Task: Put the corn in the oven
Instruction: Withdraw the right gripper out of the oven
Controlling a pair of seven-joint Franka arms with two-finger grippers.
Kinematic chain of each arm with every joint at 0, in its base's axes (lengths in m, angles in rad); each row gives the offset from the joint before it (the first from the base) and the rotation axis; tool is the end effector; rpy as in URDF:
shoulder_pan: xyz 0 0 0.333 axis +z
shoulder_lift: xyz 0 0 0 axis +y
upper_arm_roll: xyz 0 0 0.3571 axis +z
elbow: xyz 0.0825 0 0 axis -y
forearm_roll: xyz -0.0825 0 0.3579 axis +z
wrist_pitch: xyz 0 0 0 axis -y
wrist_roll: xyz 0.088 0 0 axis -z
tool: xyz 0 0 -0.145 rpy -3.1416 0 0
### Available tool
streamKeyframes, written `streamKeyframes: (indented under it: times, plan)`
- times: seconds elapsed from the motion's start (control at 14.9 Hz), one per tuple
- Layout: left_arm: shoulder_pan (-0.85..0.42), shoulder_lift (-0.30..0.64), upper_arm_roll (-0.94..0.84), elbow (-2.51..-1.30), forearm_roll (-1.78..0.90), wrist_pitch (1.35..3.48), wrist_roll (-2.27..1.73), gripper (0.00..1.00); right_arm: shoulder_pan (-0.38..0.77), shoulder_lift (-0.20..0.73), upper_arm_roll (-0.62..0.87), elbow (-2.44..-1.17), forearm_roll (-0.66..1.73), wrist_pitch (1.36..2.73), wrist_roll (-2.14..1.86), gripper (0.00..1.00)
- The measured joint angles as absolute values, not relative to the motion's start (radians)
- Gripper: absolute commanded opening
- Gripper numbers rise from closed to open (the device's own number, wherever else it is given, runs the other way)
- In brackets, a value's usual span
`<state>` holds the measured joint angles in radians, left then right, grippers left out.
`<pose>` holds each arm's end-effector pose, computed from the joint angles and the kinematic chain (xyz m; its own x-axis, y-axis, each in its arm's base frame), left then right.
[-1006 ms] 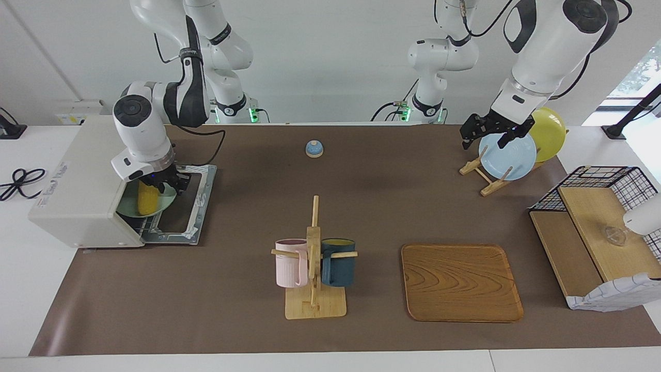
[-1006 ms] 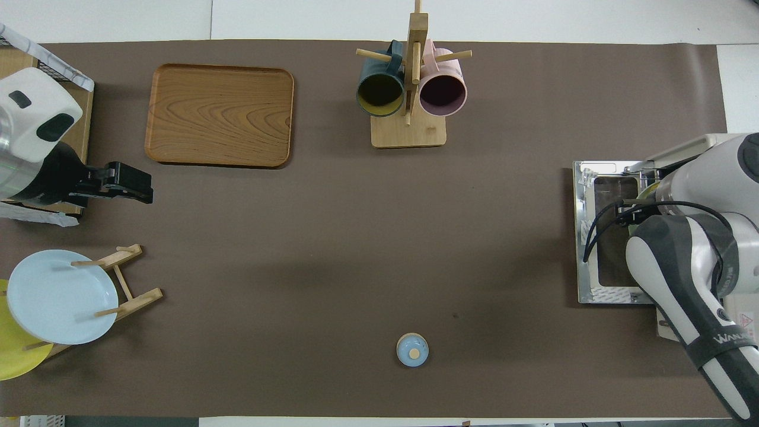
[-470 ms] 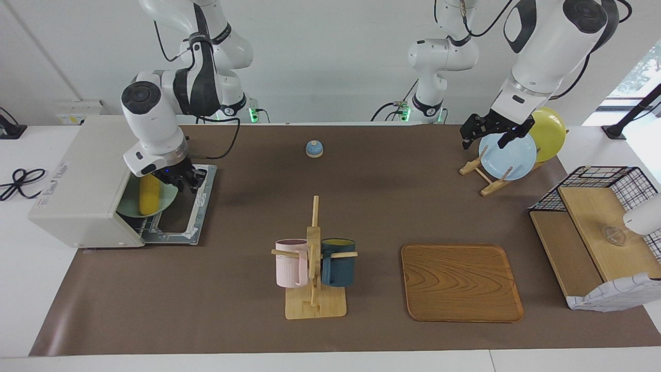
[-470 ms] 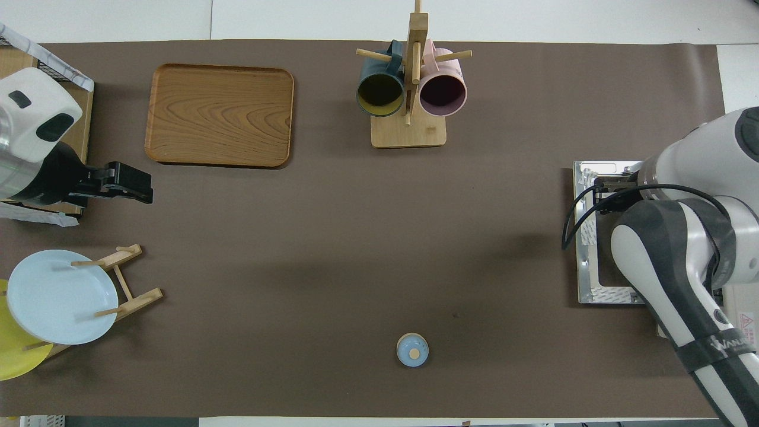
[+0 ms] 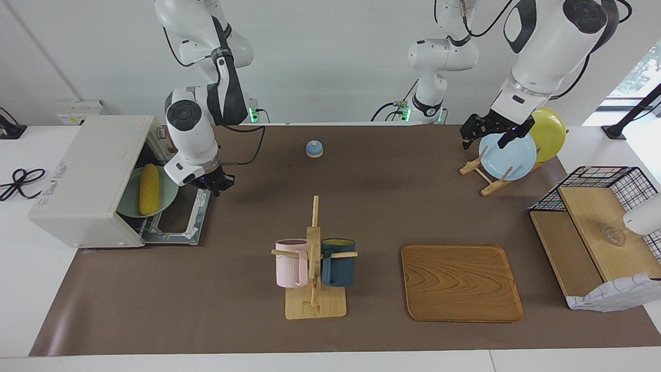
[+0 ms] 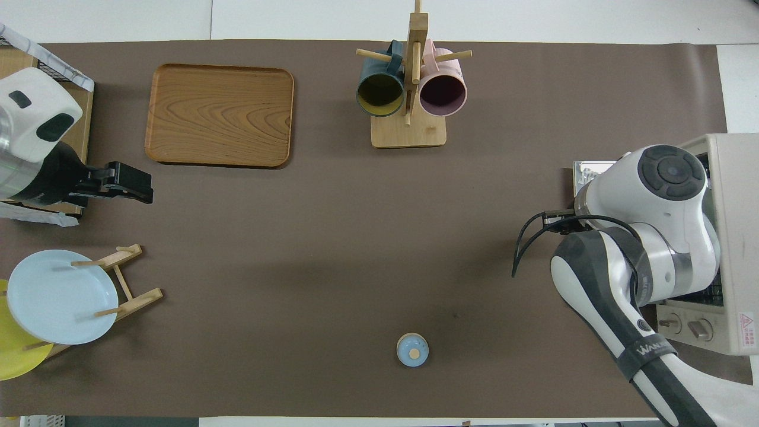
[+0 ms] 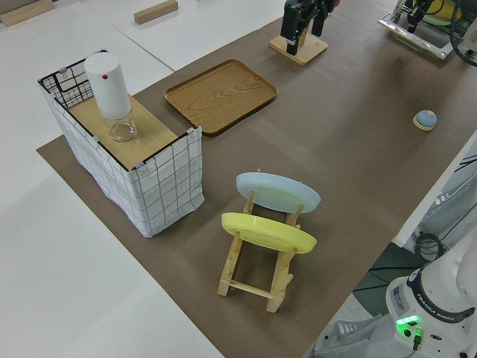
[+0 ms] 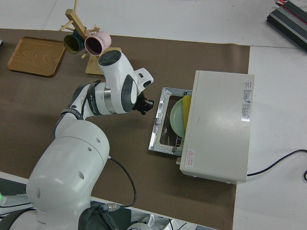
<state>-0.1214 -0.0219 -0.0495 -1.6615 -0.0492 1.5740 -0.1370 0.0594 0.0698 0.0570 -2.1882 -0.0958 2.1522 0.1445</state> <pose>0.5069 -0.0950 0.5992 0.9969 -0.0334 -0.0715 -0.0307 -0.9988 0.0386 0.5060 0.0519 0.3670 0.9951 0.0246 -0.0960 0.0328 -0.9959 0.0847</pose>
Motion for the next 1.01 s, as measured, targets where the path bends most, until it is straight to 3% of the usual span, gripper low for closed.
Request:
streamKeyframes:
  times: [0.27, 1.01]
  plan:
    - [-0.121, -0.022, -0.049, -1.661, -0.049, 1.574, -0.137, 1.0, 0.034, 0.122, 0.053, -2.19, -0.096, 2.188, 0.097, 0.0]
    - [-0.121, -0.022, -0.049, -1.661, -0.049, 1.574, -0.137, 1.0, 0.004, 0.143, 0.051, -2.23, -0.098, 2.269, 0.081, 0.0]
